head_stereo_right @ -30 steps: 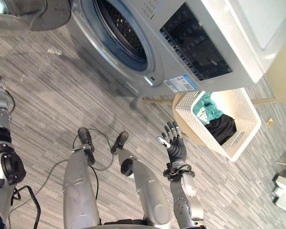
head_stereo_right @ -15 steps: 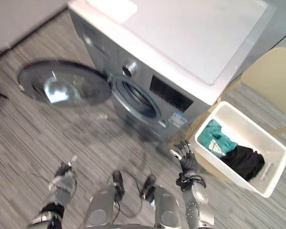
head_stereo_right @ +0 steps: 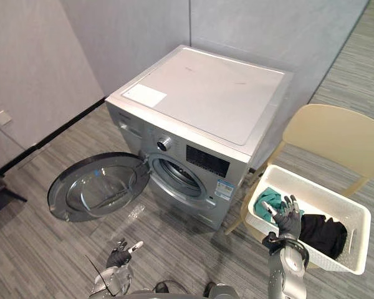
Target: Pick up the laundry basket with both hands and put the clothes into the washing machine.
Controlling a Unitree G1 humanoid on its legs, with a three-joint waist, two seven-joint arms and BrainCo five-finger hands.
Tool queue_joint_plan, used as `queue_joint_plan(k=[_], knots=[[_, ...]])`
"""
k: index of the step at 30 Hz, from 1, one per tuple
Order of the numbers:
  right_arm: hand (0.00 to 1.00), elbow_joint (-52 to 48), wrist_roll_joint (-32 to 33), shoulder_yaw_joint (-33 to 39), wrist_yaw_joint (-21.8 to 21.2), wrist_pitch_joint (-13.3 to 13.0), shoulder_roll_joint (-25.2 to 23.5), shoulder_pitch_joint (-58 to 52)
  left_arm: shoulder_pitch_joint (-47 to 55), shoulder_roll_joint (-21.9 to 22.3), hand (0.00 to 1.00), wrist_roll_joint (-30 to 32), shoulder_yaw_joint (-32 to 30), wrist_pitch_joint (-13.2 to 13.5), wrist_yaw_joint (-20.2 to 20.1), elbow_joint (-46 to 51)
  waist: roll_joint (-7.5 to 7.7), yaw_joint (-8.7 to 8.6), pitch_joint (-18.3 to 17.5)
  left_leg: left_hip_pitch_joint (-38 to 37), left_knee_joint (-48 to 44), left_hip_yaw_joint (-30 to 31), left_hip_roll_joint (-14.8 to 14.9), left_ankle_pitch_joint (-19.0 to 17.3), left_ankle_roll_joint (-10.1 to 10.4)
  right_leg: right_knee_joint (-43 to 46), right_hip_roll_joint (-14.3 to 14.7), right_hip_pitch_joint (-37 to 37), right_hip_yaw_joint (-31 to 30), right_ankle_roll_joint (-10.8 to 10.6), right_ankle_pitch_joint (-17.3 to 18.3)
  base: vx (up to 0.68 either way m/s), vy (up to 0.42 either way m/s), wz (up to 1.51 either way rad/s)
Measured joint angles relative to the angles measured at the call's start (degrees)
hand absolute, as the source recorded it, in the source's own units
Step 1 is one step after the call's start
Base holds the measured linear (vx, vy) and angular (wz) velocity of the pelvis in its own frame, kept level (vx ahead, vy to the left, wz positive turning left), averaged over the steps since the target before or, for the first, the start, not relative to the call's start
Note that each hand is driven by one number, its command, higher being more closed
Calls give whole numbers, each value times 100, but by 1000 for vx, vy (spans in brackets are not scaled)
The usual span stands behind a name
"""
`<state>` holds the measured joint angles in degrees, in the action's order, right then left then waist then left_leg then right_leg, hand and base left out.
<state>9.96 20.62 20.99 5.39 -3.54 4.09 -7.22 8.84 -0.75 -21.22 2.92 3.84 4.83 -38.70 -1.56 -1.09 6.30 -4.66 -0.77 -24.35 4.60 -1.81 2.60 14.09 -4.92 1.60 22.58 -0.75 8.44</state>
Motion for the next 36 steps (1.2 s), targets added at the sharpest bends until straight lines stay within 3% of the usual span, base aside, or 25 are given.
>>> queue_joint_plan(k=[4, 7, 8, 10, 11, 12, 13, 14, 15, 16, 17, 20, 24, 26, 27, 29, 30, 33, 34, 36], knots=[[0, -279, -184, -20, 79, 0, 93, 236, -323, -16, 0, 322, 689, -25, -203, 39, 141, -120, 146, 40, -219, -252, -127, -137, -189, 1315, -357, 695, -393, -76, 161, -80, 48, -28], [0, -543, -324, -6, 101, -1, 99, 250, -416, -56, 0, 372, 826, -26, -273, 183, 311, -203, 298, -12, -456, -328, -120, -374, -228, 1860, -435, 919, -756, -146, 120, -118, 8, -17], [0, -725, -398, -7, 111, -2, 132, 250, -409, -73, 0, 381, 820, -26, -290, 256, 250, -227, 337, 29, -450, -361, -52, -383, -236, 1833, -441, 944, -800, -156, 183, -97, -22, -9], [0, -923, -453, -64, 108, -8, 393, 341, -320, -61, 0, 380, 819, -28, -319, 422, 269, -190, 348, 55, -444, -491, -32, -365, -252, 2078, -912, 976, -363, 133, 437, -69, -24, -27], [0, -899, -525, -128, 109, -9, 676, 498, -227, -64, 0, 371, 817, -29, -328, 498, 158, -106, 356, 86, -494, -660, 93, -385, -224, 2058, -1249, 969, 49, 205, 465, -26, -27, -52], [0, -868, -561, -177, 107, -10, 813, 596, -196, -66, 0, 370, 807, -29, -328, 510, 88, -65, 356, 137, -556, -715, 189, -410, -186, 1988, -1382, 969, 244, 210, 461, -17, -76, -76], [0, -855, -620, -295, 81, -7, 1040, 819, -130, -178, 0, 360, 753, -29, -326, 568, 33, -15, 344, 303, -724, -778, 399, -455, -58, 1604, -1550, 947, 526, 41, 361, 20, -100, -56], [0, -856, -653, -334, 55, -7, 1097, 888, -103, -249, 0, 331, 746, -29, -328, 598, 77, 3, 340, 350, -799, -817, 468, -474, -3, 1335, -1590, 907, 538, -117, 253, 55, -189, -54], [0, -857, -675, -371, 43, -7, 1170, 944, -84, -344, 0, 330, 724, -31, -329, 614, 201, 43, 328, 392, -903, -867, 526, -500, 89, 900, -1630, 793, 555, -294, 30, 99, -270, -29], [0, -850, -678, -381, -44, -5, 1234, 960, -72, -434, 0, 314, 593, -33, -333, 615, 458, 63, 310, 406, -1057, -871, 550, -507, 223, 369, -1654, 538, 573, -590, -376, 165, -383, -23], [0, -777, -681, -389, -89, 9, 1378, 1014, -94, -384, 0, 285, 423, -70, -325, 533, 398, 48, 327, 432, -1307, -818, 845, -517, 334, 212, -1460, 400, 692, -651, -653, 158, -328, -15], [0, -771, -679, -406, -268, 20, 1875, 1034, -30, -138, 0, 253, 255, -71, -335, 579, 149, 16, 187, 578, -1542, -602, 1408, -496, 438, 319, -925, 379, 876, -362, -450, 183, -253, -16], [0, -635, -663, -635, -435, 8, 2093, 1232, -19, -77, 0, 147, 120, -72, -352, 635, 108, -20, 178, 721, -2177, -494, 2022, -446, 498, 422, -505, 276, 949, -156, -155, 152, -254, -13], [0, -525, -649, -1001, -470, 6, 2154, 1314, 41, -67, 0, 147, 119, -73, -358, 643, 34, 26, 240, 961, -3124, -151, 2340, -338, 303, 420, -363, 31, 935, -113, -31, 84, -152, -14], [0, -370, -646, -1265, -505, 8, 2154, 1422, 95, -59, 0, 147, 119, -73, -358, 704, 15, 52, 349, 1171, -3733, 270, 2419, -100, -33, 395, -336, -164, 864, -96, -10, 76, -118, -14], [0, -216, -648, -1442, -552, 11, 2143, 1461, 140, -40, 0, 109, 127, -73, -366, 882, 66, 165, 458, 1687, -4410, 959, 2238, -163, 160, 256, -446, -304, 779, -142, 103, 43, 5, -4], [0, 52, -642, -1456, -553, 35, 2102, 1535, 119, -12, 0, 53, 127, -73, -364, 989, 49, 204, 522, 1974, -4268, 1185, 1948, -377, 377, 222, -574, -304, 784, -176, 92, 37, 89, 10], [0, 458, -653, -1558, -557, 156, 2085, 1665, 239, -12, 0, 35, 130, -69, -365, 1156, 21, 210, 519, 2008, -2596, 1243, 1487, -312, 422, 232, -746, -130, 732, -366, 37, 38, 186, -5], [0, 579, -661, -1562, -547, 193, 2092, 1731, 352, 31, 0, 33, 145, -69, -365, 1188, -153, 255, 511, 1930, -1966, 1327, 1422, -44, 545, 336, -710, -11, 592, -525, 76, 68, 297, -30], [0, 746, -675, -1550, -544, 240, 1759, 1740, 361, -94, 0, 31, 166, -75, -363, 1188, 134, 244, 687, 1825, -2019, 1157, 1198, -244, 433, 396, -989, -22, 458, -742, 62, 73, 272, -14]])
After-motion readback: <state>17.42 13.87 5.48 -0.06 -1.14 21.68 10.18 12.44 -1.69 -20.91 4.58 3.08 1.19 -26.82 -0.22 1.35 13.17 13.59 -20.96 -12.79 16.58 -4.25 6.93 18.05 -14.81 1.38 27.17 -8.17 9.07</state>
